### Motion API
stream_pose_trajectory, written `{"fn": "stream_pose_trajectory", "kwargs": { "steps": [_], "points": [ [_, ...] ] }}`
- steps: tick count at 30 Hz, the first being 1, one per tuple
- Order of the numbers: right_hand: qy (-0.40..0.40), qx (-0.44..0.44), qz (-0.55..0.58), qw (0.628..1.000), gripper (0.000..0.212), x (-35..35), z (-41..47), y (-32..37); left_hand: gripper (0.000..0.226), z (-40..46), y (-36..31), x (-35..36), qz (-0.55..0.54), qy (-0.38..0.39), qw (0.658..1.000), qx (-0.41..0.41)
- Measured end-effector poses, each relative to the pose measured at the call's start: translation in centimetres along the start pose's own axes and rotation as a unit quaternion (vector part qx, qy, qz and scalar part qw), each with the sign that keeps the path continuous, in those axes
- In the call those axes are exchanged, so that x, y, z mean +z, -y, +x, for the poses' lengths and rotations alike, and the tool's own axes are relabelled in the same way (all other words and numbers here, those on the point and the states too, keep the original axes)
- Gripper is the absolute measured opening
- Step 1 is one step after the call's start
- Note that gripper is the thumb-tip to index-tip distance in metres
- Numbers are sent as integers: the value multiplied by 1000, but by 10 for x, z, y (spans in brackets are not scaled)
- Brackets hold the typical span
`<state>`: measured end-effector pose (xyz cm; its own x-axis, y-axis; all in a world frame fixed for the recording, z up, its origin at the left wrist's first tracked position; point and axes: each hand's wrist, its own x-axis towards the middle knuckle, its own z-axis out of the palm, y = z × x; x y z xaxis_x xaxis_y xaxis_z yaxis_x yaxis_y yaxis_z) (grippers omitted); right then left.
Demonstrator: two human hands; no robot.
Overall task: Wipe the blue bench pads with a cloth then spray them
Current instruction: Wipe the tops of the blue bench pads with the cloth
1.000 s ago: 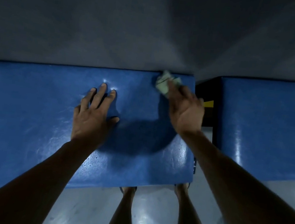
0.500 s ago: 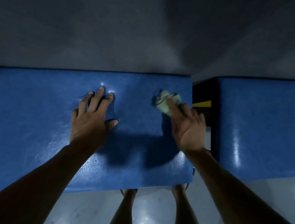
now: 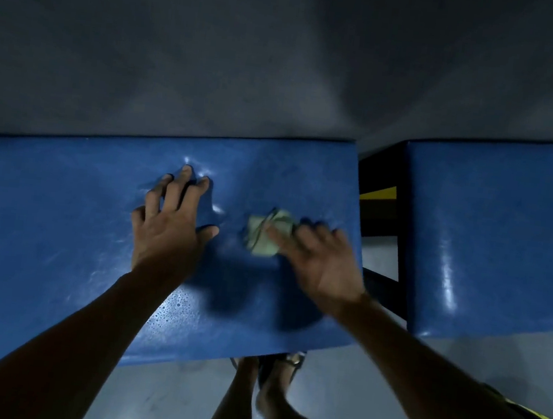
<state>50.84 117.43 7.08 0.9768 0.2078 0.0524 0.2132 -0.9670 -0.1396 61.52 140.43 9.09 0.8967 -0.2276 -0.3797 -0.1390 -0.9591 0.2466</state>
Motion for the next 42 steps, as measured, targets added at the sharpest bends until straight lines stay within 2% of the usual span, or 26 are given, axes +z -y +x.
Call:
{"fn": "stream_pose_trajectory", "kwargs": {
  "steps": [4,8,10,13,16,20,23,27,31,32,34,36,39,42],
  "points": [
    [-9,166,-36,985,52,-11,30,-67,75,-1,0,1,-7,-5,1000,-3],
    [-16,216,10,976,47,-4,5,-44,76,-2,1,5,-11,-14,1000,-4],
    [1,204,42,978,51,-3,-46,-8,77,-3,1,7,-8,-12,1000,-1],
    [47,113,70,990,57,-11,-115,36,76,-5,1,9,-16,-20,1000,3],
    [62,62,62,994,52,-10,-110,19,76,-5,2,9,-13,-26,999,13],
    [9,150,2,989,59,1,-42,-39,76,-5,4,11,-18,-33,999,20],
    [-19,218,19,976,54,4,-4,-64,76,-6,5,13,-27,-33,999,23],
    [-10,217,62,974,49,4,-58,-33,75,-8,8,8,-39,-30,998,38],
    [81,194,94,973,66,-8,-156,23,71,-14,8,0,-50,-36,997,53],
    [89,190,100,973,63,-10,-161,23,69,-18,6,-1,-53,-43,996,60],
    [74,200,105,971,53,-12,-141,7,63,-31,3,-1,-61,-55,993,79],
    [22,230,93,968,51,-9,-100,-22,57,-45,3,4,-67,-62,991,95],
    [23,289,128,948,48,-4,-48,-64,56,-65,6,13,-69,-58,989,113],
    [0,254,155,955,47,-2,-58,-62,53,-85,11,24,-73,-56,987,132]
  ]
}}
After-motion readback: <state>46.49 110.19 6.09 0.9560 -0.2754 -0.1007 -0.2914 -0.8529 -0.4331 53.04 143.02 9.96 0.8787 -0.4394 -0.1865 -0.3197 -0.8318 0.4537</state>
